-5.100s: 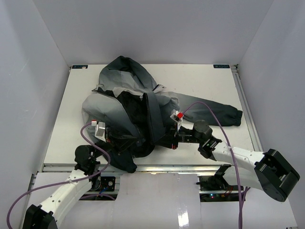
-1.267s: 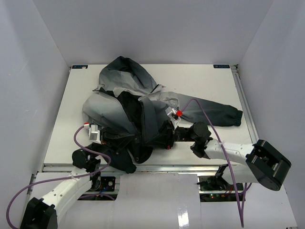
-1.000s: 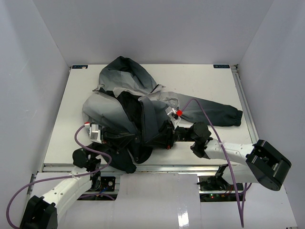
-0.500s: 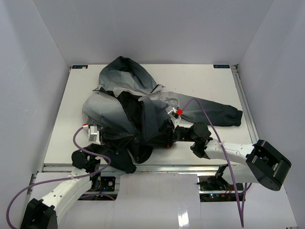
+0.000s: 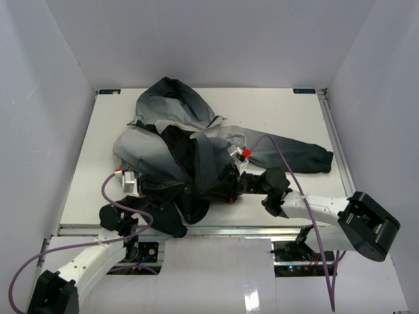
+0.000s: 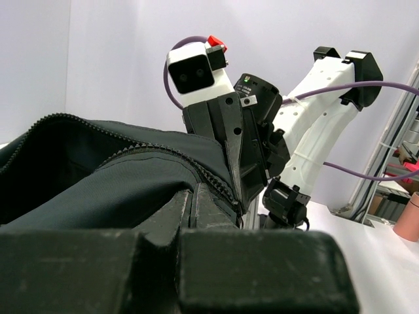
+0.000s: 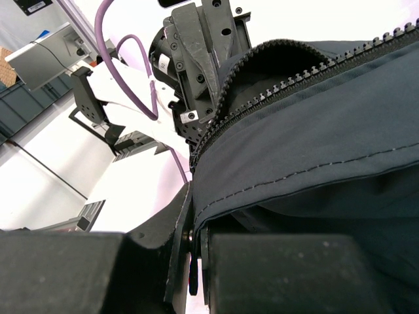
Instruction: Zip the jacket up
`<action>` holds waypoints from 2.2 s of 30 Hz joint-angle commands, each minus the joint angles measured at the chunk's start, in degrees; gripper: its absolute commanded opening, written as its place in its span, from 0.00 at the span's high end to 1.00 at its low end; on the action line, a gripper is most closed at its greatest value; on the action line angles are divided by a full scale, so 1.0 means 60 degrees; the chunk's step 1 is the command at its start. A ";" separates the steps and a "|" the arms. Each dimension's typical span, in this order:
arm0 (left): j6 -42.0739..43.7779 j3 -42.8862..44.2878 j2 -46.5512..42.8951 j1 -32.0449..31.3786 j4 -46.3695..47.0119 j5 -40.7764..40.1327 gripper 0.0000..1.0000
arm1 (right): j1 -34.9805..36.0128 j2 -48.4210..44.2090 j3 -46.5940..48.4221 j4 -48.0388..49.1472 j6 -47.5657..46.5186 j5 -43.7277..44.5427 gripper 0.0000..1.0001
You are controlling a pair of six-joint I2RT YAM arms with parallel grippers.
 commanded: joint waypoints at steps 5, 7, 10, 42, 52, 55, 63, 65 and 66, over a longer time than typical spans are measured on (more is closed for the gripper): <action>0.0579 -0.2129 -0.0601 -0.0010 -0.0358 -0.0194 1.00 | 0.0046 -0.0243 0.0047 0.0488 -0.0016 0.0193 0.92; 0.0880 -0.1778 -0.0995 -0.0010 -0.1240 -0.0317 1.00 | 0.0059 -0.0298 -0.0035 0.0487 -0.0057 0.0207 0.92; 0.1368 -0.1587 -0.1422 -0.0046 -0.2072 -0.0579 1.00 | 0.0048 -0.0376 -0.0081 0.0350 -0.0147 0.0222 0.92; 0.2962 -0.0623 -0.1408 -0.1578 -0.1465 -0.1474 1.00 | 0.0056 -0.1995 -0.0539 -0.1240 -0.0909 0.0612 0.92; 0.2926 -0.0616 -0.1595 -0.1578 -0.1255 -0.1390 1.00 | 0.0059 -0.1457 -0.0591 -0.0391 -0.0507 0.0500 0.92; 0.2941 -0.0648 -0.1552 -0.1578 -0.1289 -0.1438 1.00 | 0.0045 -0.1268 -0.0610 0.0169 -0.0226 0.0353 0.92; 0.2803 -0.0819 -0.1337 -0.1578 -0.0839 -0.1414 1.00 | 0.0075 -0.0875 -0.0384 0.0476 0.0056 0.0306 0.92; 0.2740 -0.0881 -0.1274 -0.1578 -0.0713 -0.1427 1.00 | 0.0088 -0.0787 -0.0372 0.0665 0.0157 0.0268 0.92; 0.2723 -0.0886 -0.1257 -0.1578 -0.0666 -0.1441 1.00 | 0.0089 -0.0781 -0.0358 0.0678 0.0163 0.0279 0.92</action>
